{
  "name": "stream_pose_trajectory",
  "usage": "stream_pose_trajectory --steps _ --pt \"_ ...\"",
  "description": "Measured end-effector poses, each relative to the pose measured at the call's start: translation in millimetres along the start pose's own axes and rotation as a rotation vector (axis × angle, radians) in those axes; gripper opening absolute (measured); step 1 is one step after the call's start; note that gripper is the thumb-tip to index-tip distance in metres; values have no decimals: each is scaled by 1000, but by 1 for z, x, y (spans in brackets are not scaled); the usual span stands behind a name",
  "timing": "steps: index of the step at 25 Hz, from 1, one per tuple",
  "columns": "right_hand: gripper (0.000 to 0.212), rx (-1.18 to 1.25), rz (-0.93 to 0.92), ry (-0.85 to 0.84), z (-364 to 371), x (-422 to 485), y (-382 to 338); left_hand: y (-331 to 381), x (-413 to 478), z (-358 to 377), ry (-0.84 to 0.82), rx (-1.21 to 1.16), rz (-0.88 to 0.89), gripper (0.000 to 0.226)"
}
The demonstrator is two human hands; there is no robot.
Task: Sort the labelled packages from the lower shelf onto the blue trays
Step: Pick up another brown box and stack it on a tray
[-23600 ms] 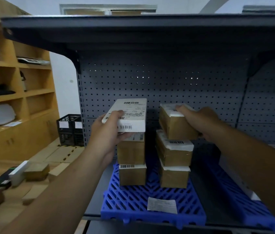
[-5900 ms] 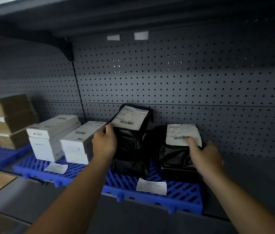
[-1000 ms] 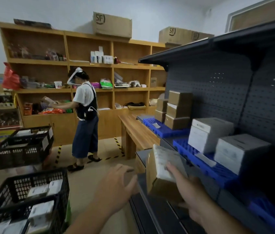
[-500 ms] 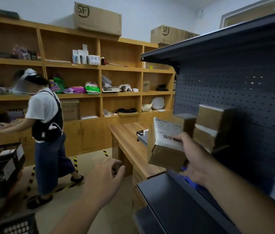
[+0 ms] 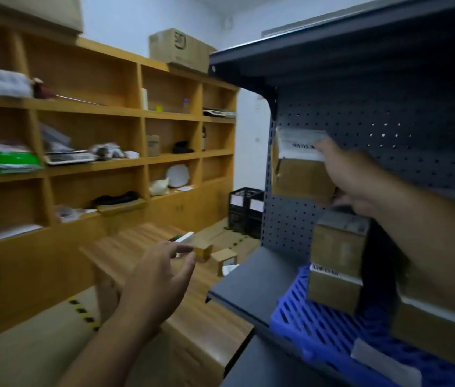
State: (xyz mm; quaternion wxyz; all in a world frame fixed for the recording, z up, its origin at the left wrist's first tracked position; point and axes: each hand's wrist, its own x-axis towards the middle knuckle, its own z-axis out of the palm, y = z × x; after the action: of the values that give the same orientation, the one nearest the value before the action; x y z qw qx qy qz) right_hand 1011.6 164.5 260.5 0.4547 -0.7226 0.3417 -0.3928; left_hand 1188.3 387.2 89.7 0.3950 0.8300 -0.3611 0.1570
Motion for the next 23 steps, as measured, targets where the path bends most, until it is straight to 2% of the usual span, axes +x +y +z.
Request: stream_pose_trajectory --steps 3,8,14,20,23 --pt "48 -208 16 217 5 25 3 -6 64 31 -100 -120 104 30" --pt "49 -329 78 358 -8 43 20 16 129 86 -211 -277 294 26" --pt "55 -594 109 406 -6 50 37 25 167 123 -339 -386 424 25" --pt "63 -590 209 510 -4 40 43 35 185 154 -470 -534 515 23" --pt "56 -654 254 564 1 39 48 34 181 167 -492 -538 543 21"
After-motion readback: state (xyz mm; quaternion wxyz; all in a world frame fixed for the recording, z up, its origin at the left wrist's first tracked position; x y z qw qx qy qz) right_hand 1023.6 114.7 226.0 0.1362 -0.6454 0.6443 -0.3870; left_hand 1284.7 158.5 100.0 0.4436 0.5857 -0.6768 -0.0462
